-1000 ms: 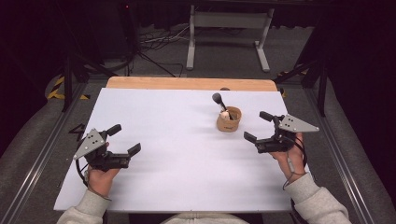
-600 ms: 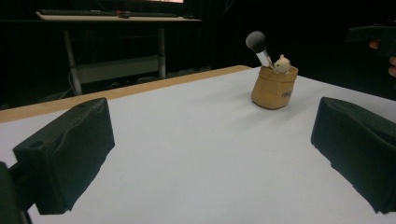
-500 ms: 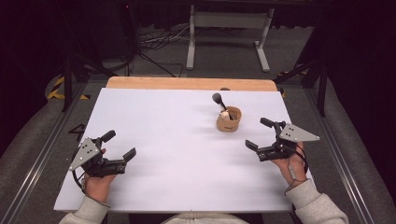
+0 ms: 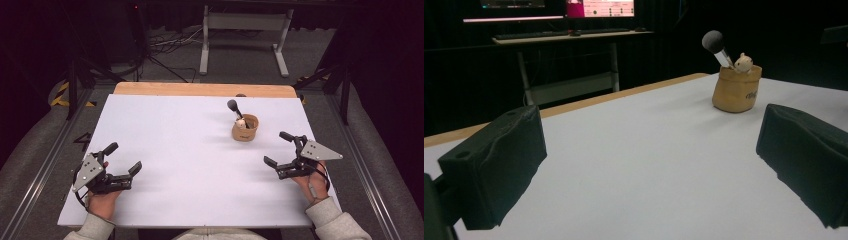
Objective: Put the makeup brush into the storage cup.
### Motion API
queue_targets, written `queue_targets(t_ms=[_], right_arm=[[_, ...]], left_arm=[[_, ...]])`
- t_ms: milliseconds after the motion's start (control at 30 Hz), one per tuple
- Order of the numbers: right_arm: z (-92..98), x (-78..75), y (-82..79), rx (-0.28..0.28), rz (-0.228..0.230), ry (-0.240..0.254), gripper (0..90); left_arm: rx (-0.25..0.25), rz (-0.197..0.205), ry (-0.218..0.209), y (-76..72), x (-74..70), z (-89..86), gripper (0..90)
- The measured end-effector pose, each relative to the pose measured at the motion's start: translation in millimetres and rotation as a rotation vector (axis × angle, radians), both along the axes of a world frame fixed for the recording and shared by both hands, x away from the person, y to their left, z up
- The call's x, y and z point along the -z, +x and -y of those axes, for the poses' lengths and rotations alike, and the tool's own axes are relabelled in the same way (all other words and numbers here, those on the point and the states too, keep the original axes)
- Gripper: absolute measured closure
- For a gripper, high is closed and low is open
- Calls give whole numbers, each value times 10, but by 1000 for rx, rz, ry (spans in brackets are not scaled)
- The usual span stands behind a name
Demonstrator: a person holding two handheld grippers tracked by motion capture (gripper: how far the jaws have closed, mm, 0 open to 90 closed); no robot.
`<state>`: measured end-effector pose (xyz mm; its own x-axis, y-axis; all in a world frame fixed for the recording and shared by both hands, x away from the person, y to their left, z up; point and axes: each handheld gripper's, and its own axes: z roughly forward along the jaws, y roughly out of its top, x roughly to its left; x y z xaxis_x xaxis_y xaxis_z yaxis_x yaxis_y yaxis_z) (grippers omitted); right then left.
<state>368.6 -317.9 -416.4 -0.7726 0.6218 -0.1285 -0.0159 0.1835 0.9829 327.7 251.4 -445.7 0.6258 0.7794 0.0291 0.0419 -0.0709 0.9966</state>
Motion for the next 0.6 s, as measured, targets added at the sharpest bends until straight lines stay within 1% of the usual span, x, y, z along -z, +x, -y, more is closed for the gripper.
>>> queue_targets(t_ms=[33,67,100,133,200,267,300,433,600], right_arm=[[7,13,-3,-2,0,1,0],[14,26,-3,-3,1,-1,0],[20,38,-5,-3,-4,1,0],[29,55,-6,-8,-4,9,0],[39,72,-10,-6,-2,-2,0],[43,95,-10,-10,0,-6,0],[45,111,-6,-8,-2,-10,0],[36,177,18,-3,-18,-16,0],[9,208,45,2,-26,-22,0]], left_arm=[[5,6,2,8,14,5,1],[8,3,8,15,26,9,1],[17,-6,6,26,39,12,1],[21,-12,-4,32,46,9,0],[25,-17,-23,35,59,-2,0],[25,-32,-28,47,84,-5,1],[31,-45,-27,58,95,-2,0],[46,-58,-30,64,106,10,0],[46,-71,-34,76,118,5,0]])
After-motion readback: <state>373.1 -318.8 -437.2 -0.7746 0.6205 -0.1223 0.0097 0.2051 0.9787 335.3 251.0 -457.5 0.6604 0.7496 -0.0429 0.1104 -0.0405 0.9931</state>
